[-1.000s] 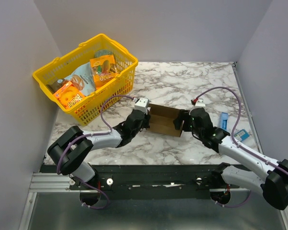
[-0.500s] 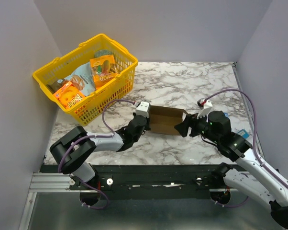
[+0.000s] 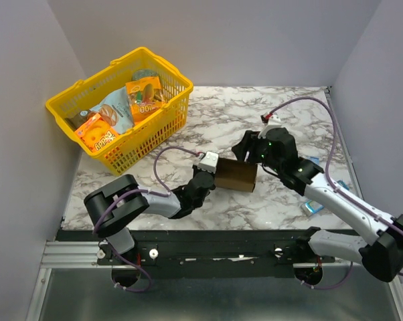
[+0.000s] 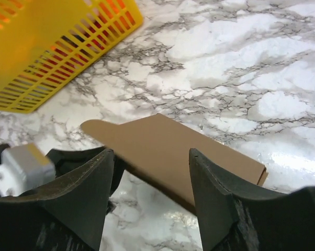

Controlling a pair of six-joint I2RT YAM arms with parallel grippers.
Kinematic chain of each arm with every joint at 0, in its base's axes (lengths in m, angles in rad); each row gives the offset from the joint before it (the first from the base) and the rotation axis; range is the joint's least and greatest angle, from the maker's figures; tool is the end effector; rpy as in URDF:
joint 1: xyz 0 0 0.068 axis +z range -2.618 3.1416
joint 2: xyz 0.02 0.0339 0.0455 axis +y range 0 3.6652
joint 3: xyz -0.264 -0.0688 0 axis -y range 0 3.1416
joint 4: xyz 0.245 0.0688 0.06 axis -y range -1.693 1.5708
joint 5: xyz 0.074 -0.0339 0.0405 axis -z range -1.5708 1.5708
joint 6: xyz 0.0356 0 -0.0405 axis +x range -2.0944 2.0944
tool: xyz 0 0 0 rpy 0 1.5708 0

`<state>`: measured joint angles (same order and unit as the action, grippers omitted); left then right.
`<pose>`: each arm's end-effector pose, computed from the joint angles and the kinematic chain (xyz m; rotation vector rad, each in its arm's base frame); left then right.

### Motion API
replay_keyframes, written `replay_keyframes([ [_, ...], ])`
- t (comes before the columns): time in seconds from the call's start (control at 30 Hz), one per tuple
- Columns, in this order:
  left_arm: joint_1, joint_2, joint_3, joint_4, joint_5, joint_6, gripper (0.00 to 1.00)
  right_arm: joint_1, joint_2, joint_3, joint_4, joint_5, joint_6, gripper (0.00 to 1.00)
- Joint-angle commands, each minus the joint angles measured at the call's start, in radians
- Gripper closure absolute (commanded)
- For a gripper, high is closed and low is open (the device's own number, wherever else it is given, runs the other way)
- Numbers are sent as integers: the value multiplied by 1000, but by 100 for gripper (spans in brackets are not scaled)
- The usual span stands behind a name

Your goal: Fold the paper box

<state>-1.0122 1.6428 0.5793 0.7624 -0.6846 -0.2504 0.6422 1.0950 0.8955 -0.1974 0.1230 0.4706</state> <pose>0.1820 -0.2488 0.1617 0.2243 1.7961 -0.2575 0.2044 0.1474 0.3162 -0.0904 2.0126 0.6019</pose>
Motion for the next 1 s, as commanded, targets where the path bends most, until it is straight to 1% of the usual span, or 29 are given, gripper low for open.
replay_keyframes([
  [0.0, -22, 69, -41, -127, -58, 28, 100, 4, 94, -49, 217, 29, -6, 33],
  [0.03, -32, 77, -39, -127, -59, 30, 100, 5, 109, -53, 248, 21, -3, 33],
  [0.1, -39, 80, -35, -138, -64, 28, 100, 5, 149, -55, 256, 15, 5, 34],
  [0.2, -43, 72, -32, -162, -61, 13, 100, 5, 154, -92, 253, 13, 26, 34],
  [0.3, -45, 58, -32, -192, -44, 0, 94, 5, 138, -174, 253, 23, 62, 34],
  [0.33, -45, 51, -33, -196, -41, -10, 86, 5, 138, -194, 262, 26, 80, 34],
  [0.43, -49, 28, -39, -216, -30, -24, 78, 8, 144, -254, 273, 30, 114, 34],
  [0.47, -51, 22, -41, -224, -23, -26, 68, 5, 147, -265, 276, 33, 120, 35],
  [0.5, -52, 14, -39, -232, -23, -26, 63, 7, 149, -279, 280, 36, 126, 35],
  [0.53, -54, 2, -36, -241, -23, -26, 52, 4, 160, -283, 283, 43, 135, 34],
  [0.6, -55, -14, -36, -256, -17, -20, 46, 7, 170, -286, 283, 64, 141, 35],
  [0.63, -57, -29, -39, -258, -15, -18, 39, 7, 183, -287, 283, 70, 145, 35],
  [0.7, -57, -46, -47, -267, 0, -13, 32, 7, 192, -287, 283, 87, 149, 35],
  [0.73, -57, -63, -50, -270, 13, -9, 24, 5, 197, -285, 283, 89, 151, 35],
  [0.83, -57, -107, -62, -305, 51, -23, 15, 5, 216, -282, 280, 102, 161, 35],
  [0.87, -57, -122, -79, -311, 63, -26, 6, 5, 223, -283, 280, 107, 161, 35],
  [0.9, -57, -139, -91, -308, 80, -29, 2, 5, 227, -283, 282, 109, 161, 35],
  [0.97, -57, -190, -120, -310, 115, -27, 1, 7, 230, -283, 282, 115, 164, 35],
])
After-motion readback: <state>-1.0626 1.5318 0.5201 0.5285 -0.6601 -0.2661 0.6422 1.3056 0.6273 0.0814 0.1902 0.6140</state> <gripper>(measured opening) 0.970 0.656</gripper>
